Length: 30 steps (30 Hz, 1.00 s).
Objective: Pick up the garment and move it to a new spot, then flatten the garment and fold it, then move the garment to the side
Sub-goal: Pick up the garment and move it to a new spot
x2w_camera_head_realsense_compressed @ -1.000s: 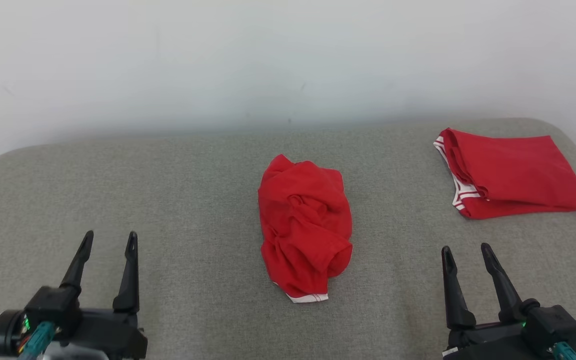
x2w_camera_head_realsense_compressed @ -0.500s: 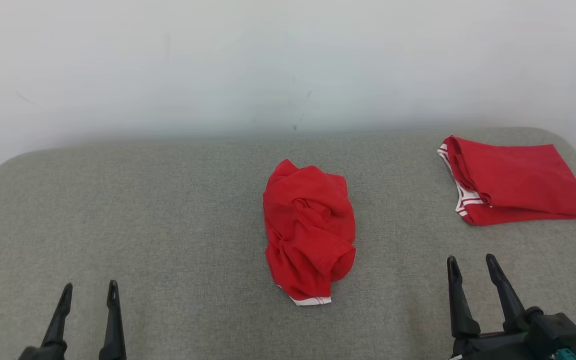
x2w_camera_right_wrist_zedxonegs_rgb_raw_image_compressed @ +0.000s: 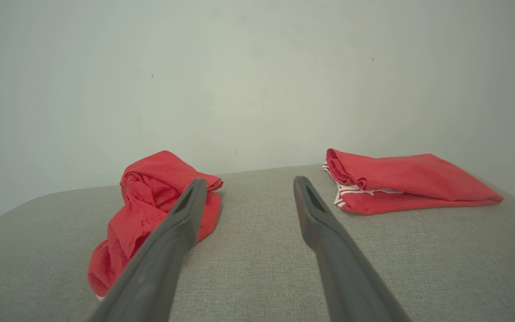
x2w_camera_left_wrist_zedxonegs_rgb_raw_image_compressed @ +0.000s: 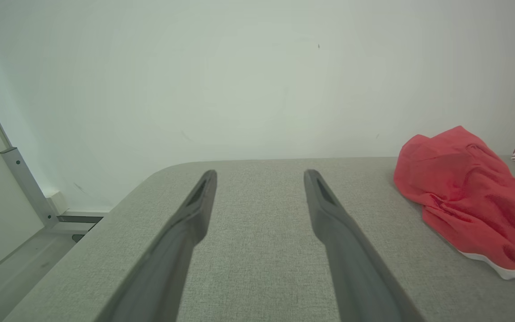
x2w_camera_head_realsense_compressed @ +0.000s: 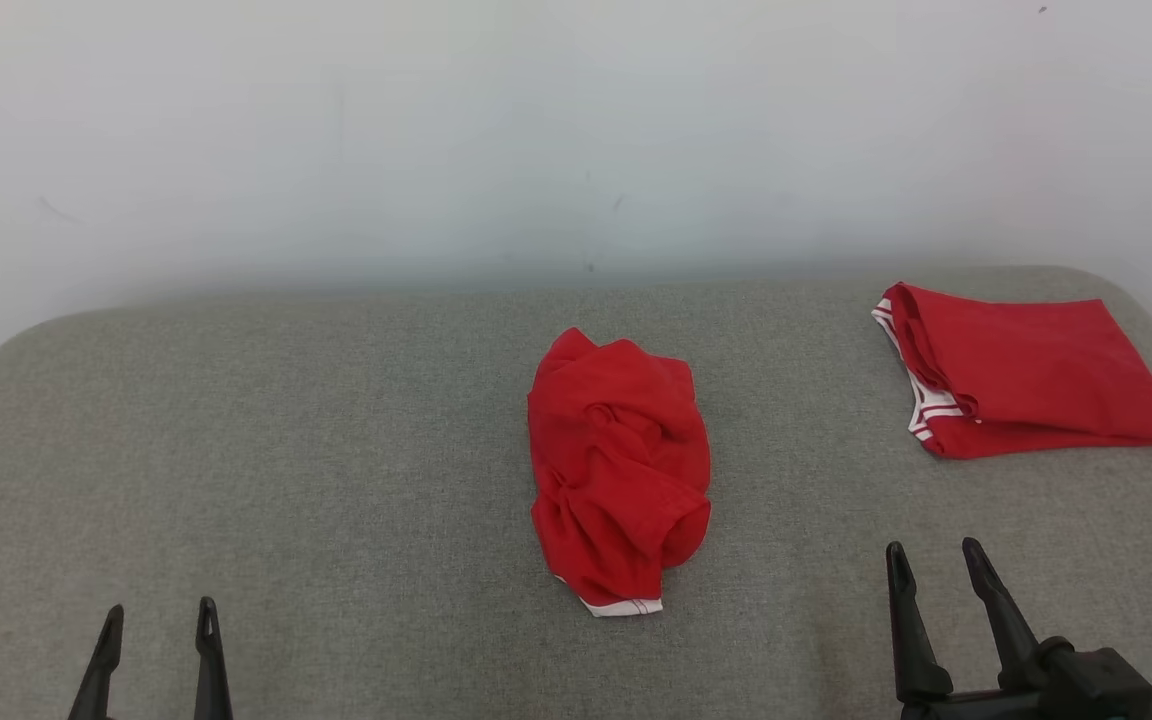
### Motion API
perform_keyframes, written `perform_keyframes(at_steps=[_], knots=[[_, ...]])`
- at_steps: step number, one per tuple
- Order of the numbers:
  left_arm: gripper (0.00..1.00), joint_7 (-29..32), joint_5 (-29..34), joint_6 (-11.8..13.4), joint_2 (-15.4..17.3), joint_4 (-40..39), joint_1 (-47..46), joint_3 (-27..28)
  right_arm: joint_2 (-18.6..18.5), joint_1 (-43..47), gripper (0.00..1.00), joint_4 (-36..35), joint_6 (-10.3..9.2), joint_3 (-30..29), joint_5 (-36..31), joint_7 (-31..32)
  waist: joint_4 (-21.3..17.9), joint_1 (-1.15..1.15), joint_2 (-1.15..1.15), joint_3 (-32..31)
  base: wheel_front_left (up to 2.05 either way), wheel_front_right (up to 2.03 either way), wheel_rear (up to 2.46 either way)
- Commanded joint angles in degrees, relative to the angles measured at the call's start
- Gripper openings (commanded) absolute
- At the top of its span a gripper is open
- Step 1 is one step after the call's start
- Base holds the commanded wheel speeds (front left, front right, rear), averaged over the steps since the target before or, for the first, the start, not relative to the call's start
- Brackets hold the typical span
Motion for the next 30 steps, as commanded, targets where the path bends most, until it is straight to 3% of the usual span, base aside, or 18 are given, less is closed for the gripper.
perform_keyframes(at_steps=[1,30], knots=[[1.0,-0.18,1.06,-0.4,-0.43,-0.1,0.75,0.26,0.3,0.62,1.0,0.19,-0.15,0.05,-0.41,-0.26,0.08,0.0,0.0,-0.02,0.0,0.0,0.0],[1.0,-0.19,5.75,-5.22,-3.73,0.92,0.48,3.7,0.5,0.67,1.0,1.52,-0.15,0.6,-1.01,-0.26,0.31,0.0,0.0,0.19,0.0,0.0,0.0]])
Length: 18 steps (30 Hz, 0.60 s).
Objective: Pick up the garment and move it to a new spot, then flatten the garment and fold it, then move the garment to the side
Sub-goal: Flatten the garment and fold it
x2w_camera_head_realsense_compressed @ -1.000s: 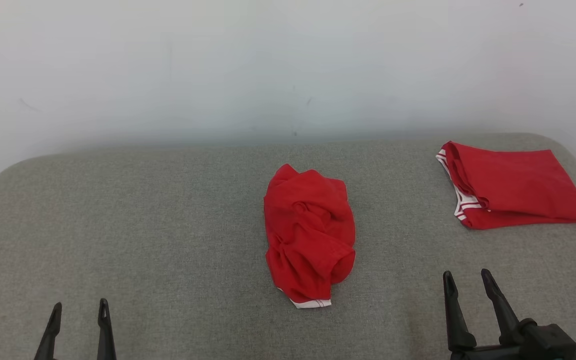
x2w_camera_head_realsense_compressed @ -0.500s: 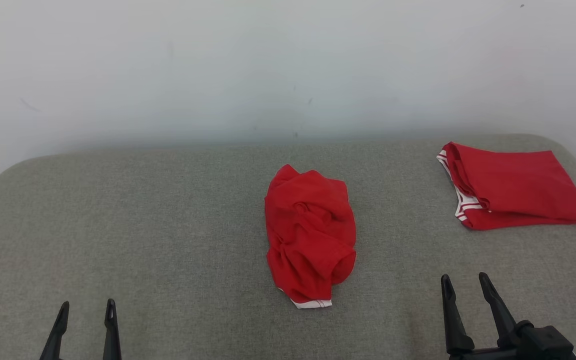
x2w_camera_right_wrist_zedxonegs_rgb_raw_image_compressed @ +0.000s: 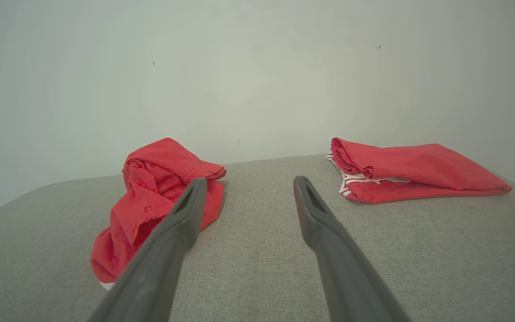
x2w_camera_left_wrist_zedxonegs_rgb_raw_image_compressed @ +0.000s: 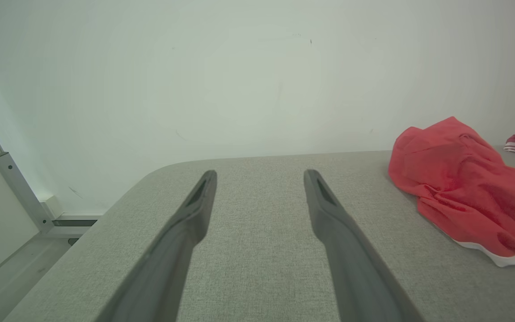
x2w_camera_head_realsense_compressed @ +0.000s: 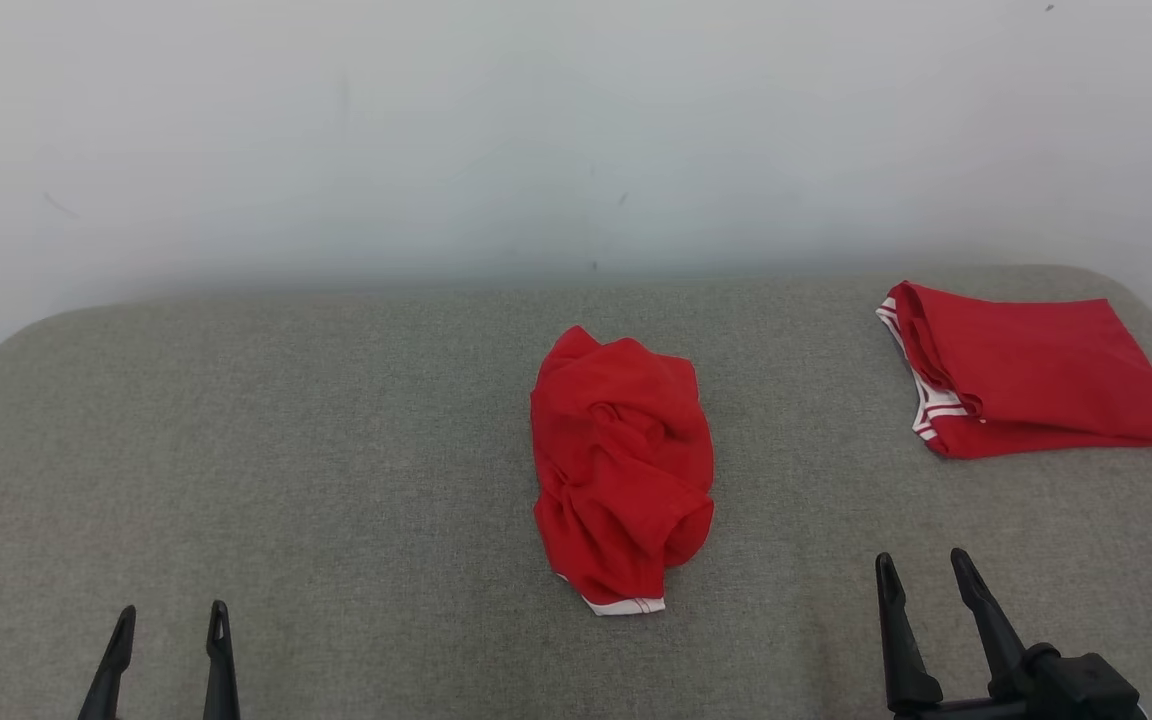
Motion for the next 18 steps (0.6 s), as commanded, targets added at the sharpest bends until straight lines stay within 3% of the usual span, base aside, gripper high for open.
perform_keyframes(at_steps=[1,18], knots=[[1.0,-0.19,0.6,-0.25,-0.25,0.13,0.39,0.28,0.11,0.39,1.0,0.11,-0.15,0.11,-0.47,-0.26,-0.03,0.0,0.0,0.02,0.0,0.0,0.0],[1.0,-0.19,1.99,-1.44,-1.56,0.73,-0.14,1.66,-0.21,0.61,1.0,0.48,-0.15,0.17,-0.57,-0.26,0.32,0.0,0.0,-0.15,0.0,0.0,0.0]])
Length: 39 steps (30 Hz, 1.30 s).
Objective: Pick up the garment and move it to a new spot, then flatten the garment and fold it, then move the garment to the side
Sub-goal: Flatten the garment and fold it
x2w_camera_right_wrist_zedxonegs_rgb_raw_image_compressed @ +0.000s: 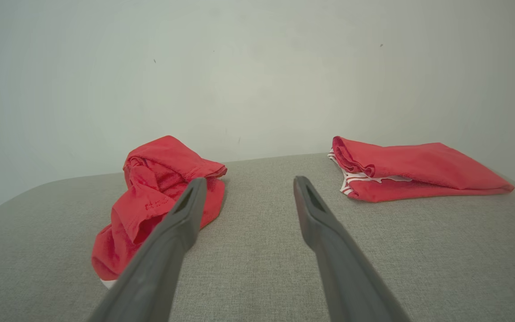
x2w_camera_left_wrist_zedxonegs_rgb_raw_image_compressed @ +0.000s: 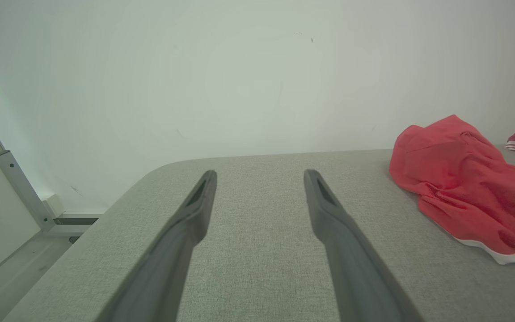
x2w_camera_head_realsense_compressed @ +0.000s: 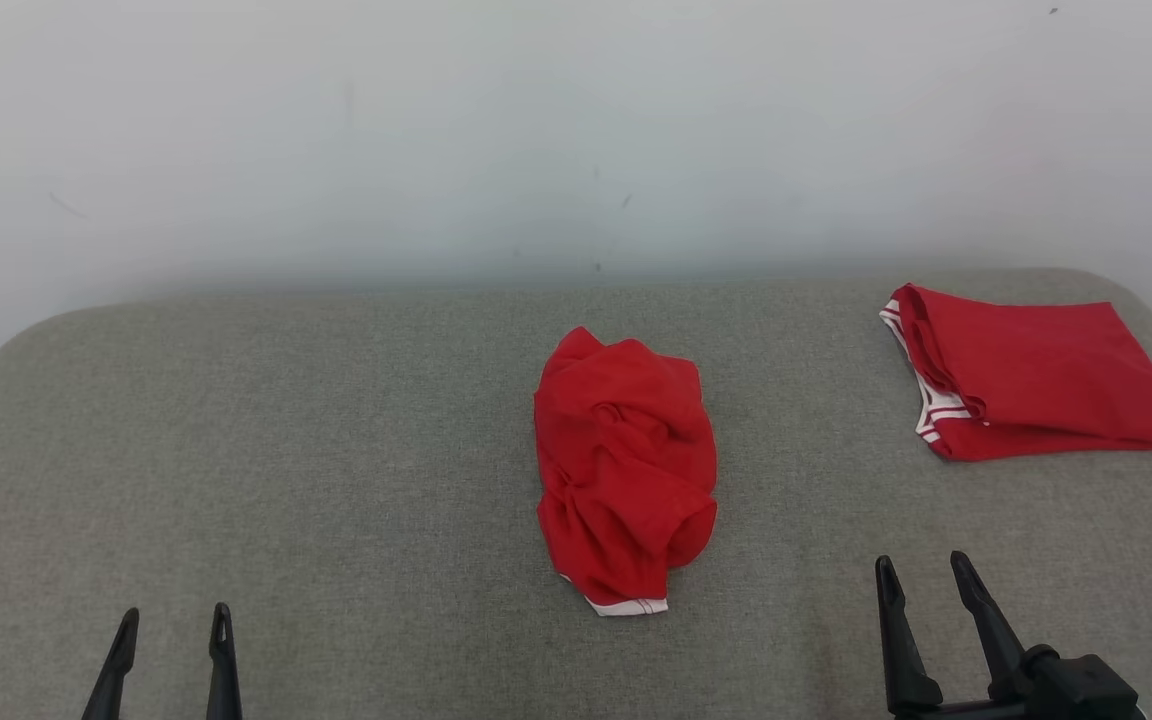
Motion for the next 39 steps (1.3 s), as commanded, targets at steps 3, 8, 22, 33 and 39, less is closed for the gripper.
perform_keyframes(at_steps=[3,8,22,33,39], knots=[[1.0,-0.19,0.42,-0.26,-0.31,0.24,0.04,0.33,-0.08,0.71,1.0,0.15,-0.15,0.01,-0.56,-0.26,0.34,-0.01,0.0,-0.06,0.0,0.0,0.0],[1.0,-0.19,0.92,-0.5,-0.65,0.49,-0.64,0.05,-0.07,0.47,1.0,0.51,-0.15,0.45,-0.48,-0.26,1.39,-0.01,0.0,0.03,0.0,0.0,0.0],[1.0,-0.19,2.41,-1.51,-1.85,1.75,-2.66,-1.86,-1.73,-8.84,1.0,11.22,-0.15,9.48,1.32,0.97,7.55,-0.01,0.0,1.47,0.0,0.0,0.0],[1.0,-0.19,2.9,-2.55,-3.03,2.86,-6.75,-3.87,-1.94,-16.45,1.0,27.4,-0.15,13.04,2.64,0.73,12.06,-0.01,0.0,5.7,0.0,0.0,0.0],[1.0,-0.19,3.09,-2.92,-3.45,3.45,-8.45,-4.44,-1.8,-21.57,1.0,37.52,-0.15,14.64,3.47,0.3,13.59,-0.01,0.0,6.71,0.0,0.0,0.0]])
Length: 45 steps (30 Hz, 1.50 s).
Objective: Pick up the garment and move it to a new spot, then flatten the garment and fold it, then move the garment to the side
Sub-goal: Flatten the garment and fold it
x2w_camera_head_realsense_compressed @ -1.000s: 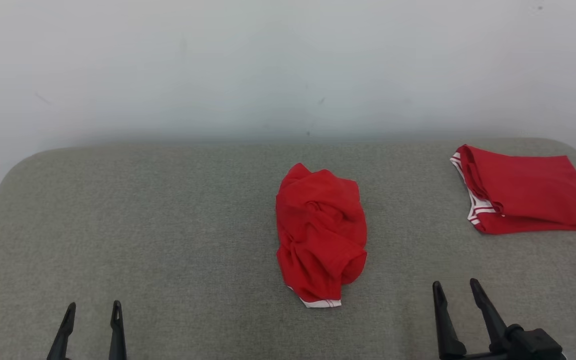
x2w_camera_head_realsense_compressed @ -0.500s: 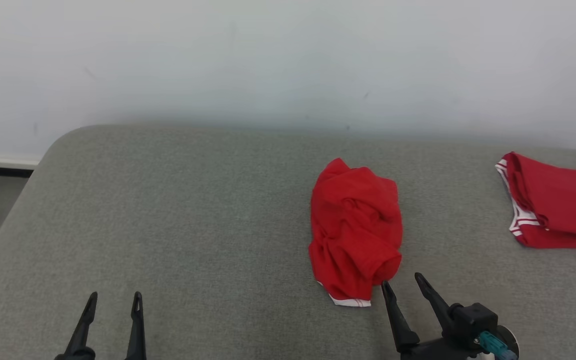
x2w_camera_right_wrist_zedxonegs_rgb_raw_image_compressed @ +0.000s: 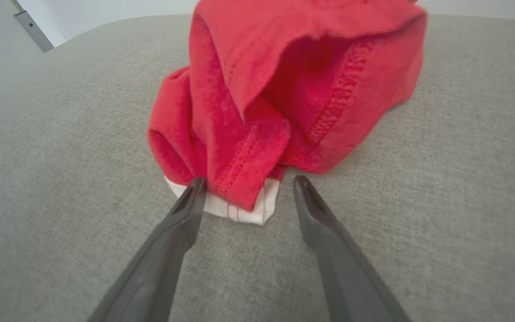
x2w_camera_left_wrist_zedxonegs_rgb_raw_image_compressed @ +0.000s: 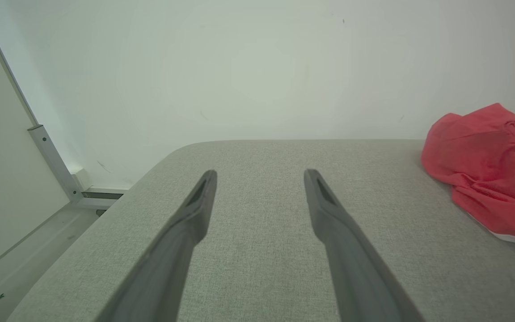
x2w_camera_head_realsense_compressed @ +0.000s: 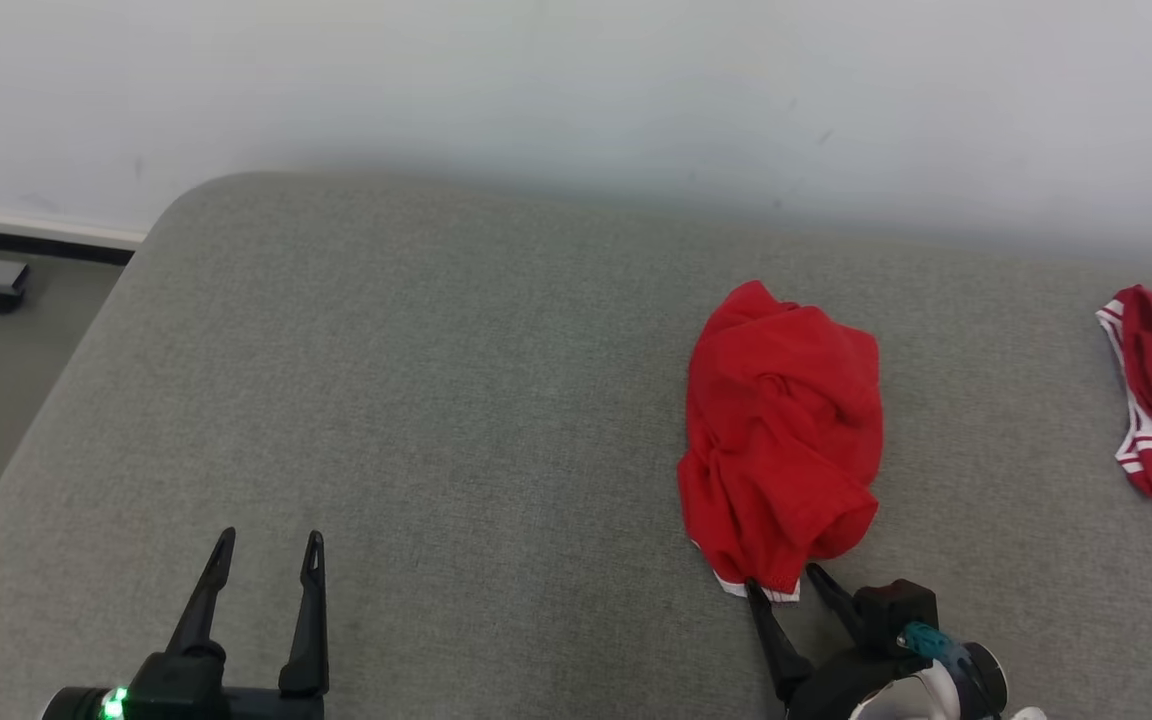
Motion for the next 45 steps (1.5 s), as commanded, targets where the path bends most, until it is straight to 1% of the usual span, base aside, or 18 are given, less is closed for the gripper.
perform_keyframes(at_steps=[1,3,5,8,12,18,24,27,31,34,37,38,39,40,45], knots=[[1.0,-0.19,0.5,-0.26,-0.13,0.35,-1.04,-0.03,0.05,-1.59,1.0,2.33,-0.16,0.57,0.51,-0.47,1.1,0.0,-0.01,0.91,0.0,0.0,0.0],[1.0,-0.19,0.59,-0.43,-0.17,0.6,-1.31,0.04,0.36,-2.85,1.0,4.69,-0.15,1.15,1.13,-0.55,1.27,0.0,-0.01,0.97,0.0,0.0,0.0],[1.0,-0.19,0.6,-0.48,-0.19,0.76,-1.47,0.26,0.64,-3.66,0.0,6.76,-0.15,2.03,1.72,-0.56,1.28,0.0,-0.01,0.9,0.0,0.0,0.0],[1.0,-0.19,0.63,-0.36,-0.2,0.88,-1.17,0.73,0.58,-5.14,0.0,7.72,-0.15,2.68,2.65,-0.7,0.87,0.0,-0.01,0.44,0.0,0.0,0.0],[1.0,-0.19,0.58,-0.07,-0.22,0.94,-0.07,1.31,-0.89,-4.96,0.0,4.33,-0.15,2.18,3.03,-0.82,-0.29,0.0,-0.01,-0.3,0.0,0.0,0.0],[1.0,-0.19,0.25,-0.12,-0.37,1.0,1.16,2.03,-4.45,-0.39,0.0,-5.81,-0.15,-1.24,3.02,-0.84,-3.79,0.0,-0.01,-2.01,0.0,0.0,0.0],[1.0,-0.19,0.11,-0.31,-0.73,0.85,1.84,2.24,-7.64,7.21,0.0,-17.62,-0.15,-4.69,4.17,-0.86,-7.39,0.0,-0.01,-2.79,0.0,0.0,0.0],[1.0,-0.19,0.42,-0.18,-1.07,0.53,2.16,2.03,-8.08,11.18,0.0,-22.69,-0.15,-6.92,5.11,-0.86,-8.75,0.0,-0.01,-2.9,0.0,0.0,0.0],[1.0,-0.19,0.82,0.02,-1.35,0.15,2.73,1.67,-7.72,16.58,0.0,-27.65,-0.15,-9.73,6.32,-0.85,-9.86,0.0,-0.01,-3.13,0.0,0.0,0.0],[1.0,-0.19,0.67,-0.17,-1.38,0.32,2.64,1.91,-7.23,20.11,0.0,-30.05,-0.15,-11.85,6.95,0.05,-10.32,0.0,-0.01,-3.16,0.0,0.0,0.0],[1.0,-0.19,0.63,-0.33,-1.41,0.5,2.61,1.95,-6.76,22.61,0.0,-30.65,-0.15,-13.56,6.91,1.41,-10.57,0.0,-0.01,-3.19,0.0,0.0,0.0],[1.0,-0.19,0.63,-0.41,-1.41,0.56,2.64,2.01,-6.62,23.12,0.14,-30.42,-0.15,-13.99,6.76,2.24,-10.66,0.0,-0.01,-3.22,0.0,0.0,0.0],[1.0,-0.19,0.62,-0.49,-1.42,0.66,2.7,2.06,-6.62,23.36,0.81,-30.59,-0.15,-14.18,6.33,2.44,-10.73,0.0,-0.01,-3.26,0.0,0.0,0.0],[1.0,-0.19,0.61,-0.58,-1.41,0.75,2.74,2.11,-6.52,23.25,1.0,-31.13,-0.15,-14.6,6.16,2.17,-10.78,0.0,-0.01,-3.3,0.0,0.0,0.0],[1.0,-0.19,0.66,-0.79,-1.3,0.82,3.11,2.54,-6.11,23.08,1.0,-34.3,-0.15,-15.7,5.01,0.93,-11.13,0.0,-0.01,-3.51,0.0,0.0,0.0]])
